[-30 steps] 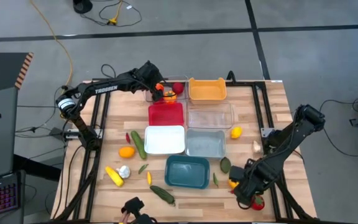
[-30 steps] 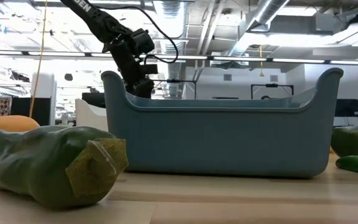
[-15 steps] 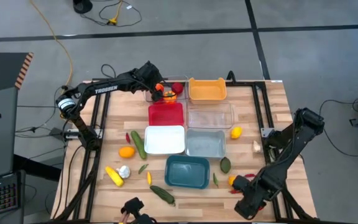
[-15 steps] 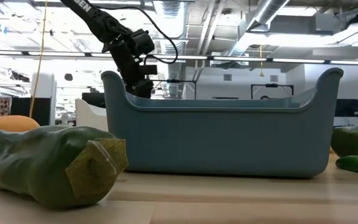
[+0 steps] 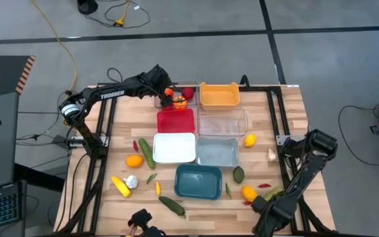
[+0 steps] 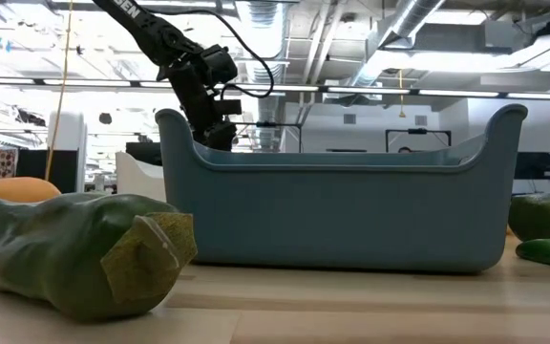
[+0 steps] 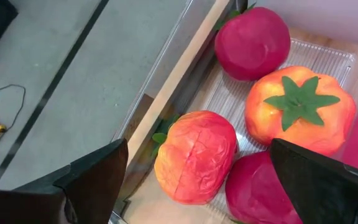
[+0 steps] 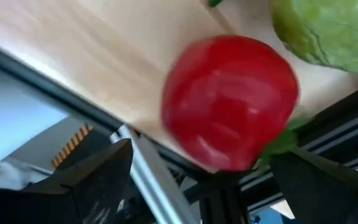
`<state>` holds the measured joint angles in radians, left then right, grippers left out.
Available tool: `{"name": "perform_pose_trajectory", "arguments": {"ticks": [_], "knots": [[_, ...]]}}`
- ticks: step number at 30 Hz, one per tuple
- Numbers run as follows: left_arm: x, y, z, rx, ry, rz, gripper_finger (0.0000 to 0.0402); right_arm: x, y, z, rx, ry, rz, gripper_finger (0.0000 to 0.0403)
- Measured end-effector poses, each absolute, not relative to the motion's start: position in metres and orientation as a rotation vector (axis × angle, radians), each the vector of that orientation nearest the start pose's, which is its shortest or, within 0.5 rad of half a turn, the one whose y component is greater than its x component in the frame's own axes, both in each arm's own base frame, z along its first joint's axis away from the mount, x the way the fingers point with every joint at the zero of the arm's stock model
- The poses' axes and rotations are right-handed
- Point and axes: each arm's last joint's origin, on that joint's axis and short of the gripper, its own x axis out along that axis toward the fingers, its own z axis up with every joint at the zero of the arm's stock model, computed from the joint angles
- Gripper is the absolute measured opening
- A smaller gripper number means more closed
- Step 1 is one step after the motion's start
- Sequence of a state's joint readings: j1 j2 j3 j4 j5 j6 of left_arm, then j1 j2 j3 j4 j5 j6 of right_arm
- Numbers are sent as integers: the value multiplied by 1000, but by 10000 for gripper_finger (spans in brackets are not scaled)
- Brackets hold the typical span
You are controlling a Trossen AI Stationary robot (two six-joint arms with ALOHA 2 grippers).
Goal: Sort produce into baskets
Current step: Put the red tomato into the top transparent bin
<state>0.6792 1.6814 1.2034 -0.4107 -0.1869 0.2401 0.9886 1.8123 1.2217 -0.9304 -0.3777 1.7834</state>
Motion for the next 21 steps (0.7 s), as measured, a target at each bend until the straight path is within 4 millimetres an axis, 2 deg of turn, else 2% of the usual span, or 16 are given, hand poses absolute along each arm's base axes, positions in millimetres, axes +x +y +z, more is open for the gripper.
{"name": "perform_pose_trajectory", "arguments": {"ticks": [9, 18, 21], "knots": [[273, 227, 232, -18, 972, 684, 379, 173, 281, 156, 689, 1850, -612, 398], [273, 227, 232, -24, 968, 670, 379, 175, 280, 158, 730, 1826, -643, 398], [274, 226, 232, -23, 967, 670, 379, 178, 283, 158, 765, 1815, -600, 398]]}}
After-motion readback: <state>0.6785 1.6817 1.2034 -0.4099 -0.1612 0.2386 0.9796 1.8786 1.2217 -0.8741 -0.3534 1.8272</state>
